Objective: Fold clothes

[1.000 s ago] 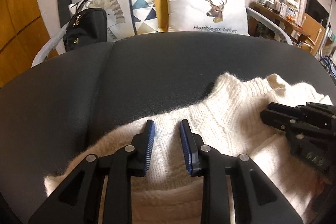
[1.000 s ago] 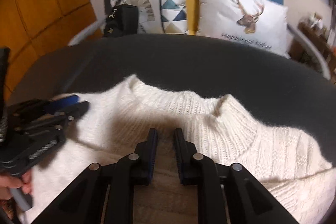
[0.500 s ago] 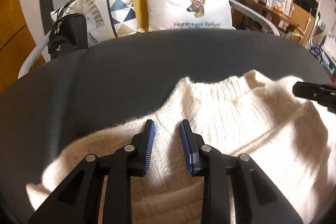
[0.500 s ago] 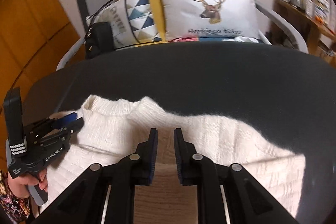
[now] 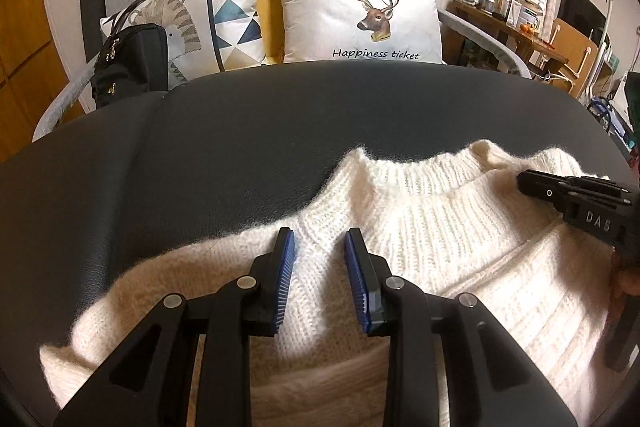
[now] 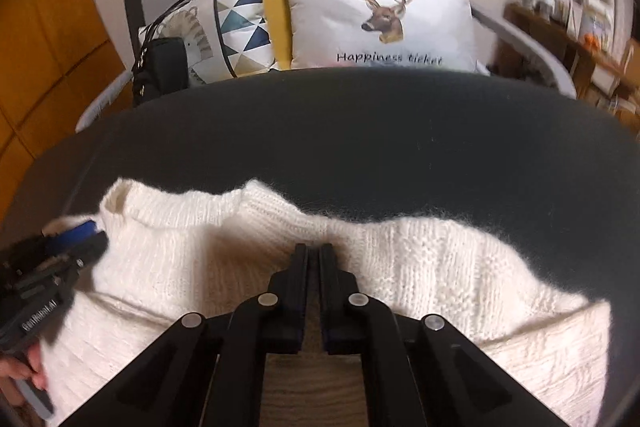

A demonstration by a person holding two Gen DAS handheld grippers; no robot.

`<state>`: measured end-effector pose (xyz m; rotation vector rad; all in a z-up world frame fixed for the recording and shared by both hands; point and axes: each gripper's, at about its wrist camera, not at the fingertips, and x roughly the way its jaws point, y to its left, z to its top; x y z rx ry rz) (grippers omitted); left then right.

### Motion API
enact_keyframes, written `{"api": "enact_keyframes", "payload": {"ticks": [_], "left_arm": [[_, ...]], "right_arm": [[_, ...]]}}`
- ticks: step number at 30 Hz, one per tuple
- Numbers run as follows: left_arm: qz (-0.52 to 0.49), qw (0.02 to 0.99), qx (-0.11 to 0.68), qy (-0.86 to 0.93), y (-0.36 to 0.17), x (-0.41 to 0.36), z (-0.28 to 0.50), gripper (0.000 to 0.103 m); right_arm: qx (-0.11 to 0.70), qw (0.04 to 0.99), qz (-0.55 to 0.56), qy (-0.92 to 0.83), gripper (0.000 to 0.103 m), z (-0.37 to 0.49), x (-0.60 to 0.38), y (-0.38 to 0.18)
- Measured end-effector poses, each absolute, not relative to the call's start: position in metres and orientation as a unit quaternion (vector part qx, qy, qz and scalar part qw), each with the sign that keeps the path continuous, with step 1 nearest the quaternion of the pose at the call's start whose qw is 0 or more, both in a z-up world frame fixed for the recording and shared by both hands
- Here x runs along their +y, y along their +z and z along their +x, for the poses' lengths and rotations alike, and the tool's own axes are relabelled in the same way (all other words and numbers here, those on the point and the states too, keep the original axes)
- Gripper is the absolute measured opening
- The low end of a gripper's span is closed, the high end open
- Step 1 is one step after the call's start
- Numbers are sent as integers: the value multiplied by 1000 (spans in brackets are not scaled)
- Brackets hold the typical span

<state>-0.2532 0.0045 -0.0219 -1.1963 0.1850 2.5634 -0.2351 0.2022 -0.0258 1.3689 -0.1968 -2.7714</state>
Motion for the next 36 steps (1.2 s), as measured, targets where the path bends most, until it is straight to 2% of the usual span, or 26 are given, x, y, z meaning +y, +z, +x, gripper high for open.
{"api": "enact_keyframes", "payload": {"ticks": [3,7,9,11,17,22,27,30,36], "left_arm": [[-417,158,54,894,-22,1,-253,30],[-418,187,14,889,-11,-10,-251,31],[-397,201,-2,896,1,-12,-244,23],[-392,226,-13,892,9,-7,-239,7],[-442,256,28,859,-14,25,-248,5],[-454,263,-52,850,-28,6,-261,5],[-436,242,-4,867,-26,20,-253,5],[-437,244,-7,866,-25,19,-253,5],[-431,247,-19,868,-23,10,-250,5]], "right_arm": [[-69,39,444,-892,6,-235,204,-20],[-76,74,413,-905,9,-224,200,14],[-51,90,404,-909,9,-218,187,28],[-58,110,408,-905,7,-220,179,31],[-102,146,426,-887,6,-227,161,21],[-66,165,462,-869,6,-235,141,7],[-48,173,490,-853,5,-251,124,-16],[-38,149,475,-866,0,-252,122,-22],[-33,126,453,-882,0,-245,125,-25]]}}
